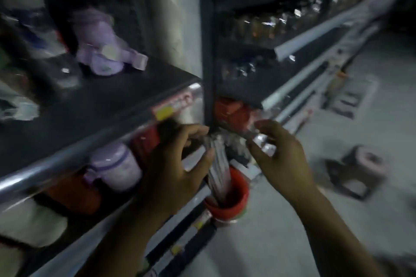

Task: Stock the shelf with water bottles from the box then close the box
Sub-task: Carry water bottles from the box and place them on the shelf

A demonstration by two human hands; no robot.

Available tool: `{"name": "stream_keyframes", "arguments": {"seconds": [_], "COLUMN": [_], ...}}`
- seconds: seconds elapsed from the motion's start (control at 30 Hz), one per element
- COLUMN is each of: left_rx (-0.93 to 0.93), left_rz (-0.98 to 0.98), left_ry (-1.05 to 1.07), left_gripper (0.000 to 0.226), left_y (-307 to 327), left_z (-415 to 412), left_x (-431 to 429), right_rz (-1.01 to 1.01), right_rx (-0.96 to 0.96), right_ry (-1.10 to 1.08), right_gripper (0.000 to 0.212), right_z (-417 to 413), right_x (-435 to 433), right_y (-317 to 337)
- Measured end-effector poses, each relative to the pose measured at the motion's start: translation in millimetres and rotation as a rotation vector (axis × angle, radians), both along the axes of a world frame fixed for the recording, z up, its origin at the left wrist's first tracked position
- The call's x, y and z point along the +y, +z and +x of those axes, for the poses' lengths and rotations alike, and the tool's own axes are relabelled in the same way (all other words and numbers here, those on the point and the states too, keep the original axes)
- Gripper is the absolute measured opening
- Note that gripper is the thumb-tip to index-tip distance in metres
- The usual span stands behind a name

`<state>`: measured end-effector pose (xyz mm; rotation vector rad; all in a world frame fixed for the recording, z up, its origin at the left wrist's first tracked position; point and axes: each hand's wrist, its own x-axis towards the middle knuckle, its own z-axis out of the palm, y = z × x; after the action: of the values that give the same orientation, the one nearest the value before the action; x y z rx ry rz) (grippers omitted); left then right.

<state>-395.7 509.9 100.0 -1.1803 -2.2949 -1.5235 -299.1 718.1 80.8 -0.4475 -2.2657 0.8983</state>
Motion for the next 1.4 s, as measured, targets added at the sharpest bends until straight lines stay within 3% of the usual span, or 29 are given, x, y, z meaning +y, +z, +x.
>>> {"name": "stream_keyframes", "arguments": {"seconds": [0.3, 0.67, 1.0, 1.27, 1.4], "left_rx": [-0.38, -0.152, -0.178, -0.21, -0.194], "left_rz": [-0.297, -0.546, -0.634, -0.708, -0.723], "left_ry": [-0.326, -0.84, -0.939, -1.025, -1.127], "left_gripper": [0.037, 0.04, 0.039, 0.03, 0.029], "left_y": [-138, -167, -166, -203, -221], "left_z": [103, 312, 507, 598, 631], "left_x": [94, 280, 444, 597, 703], "right_rz": [-0.17, -0.319, -0.374, -0.478, -0.507], "right_rx": [-0.39, -0.408, -0.375, -0.394, -0.405], "right_ry": [-0.519, -0.934, -1.112, -1.184, -1.251], "right_gripper": [0.049, 0.059, 0.055, 0.054, 0.041], "right_z": [213, 436, 639, 713, 743], "right_x": [8, 100, 248, 356, 436], "right_y": [-103, -146, -140, -178, -184]}}
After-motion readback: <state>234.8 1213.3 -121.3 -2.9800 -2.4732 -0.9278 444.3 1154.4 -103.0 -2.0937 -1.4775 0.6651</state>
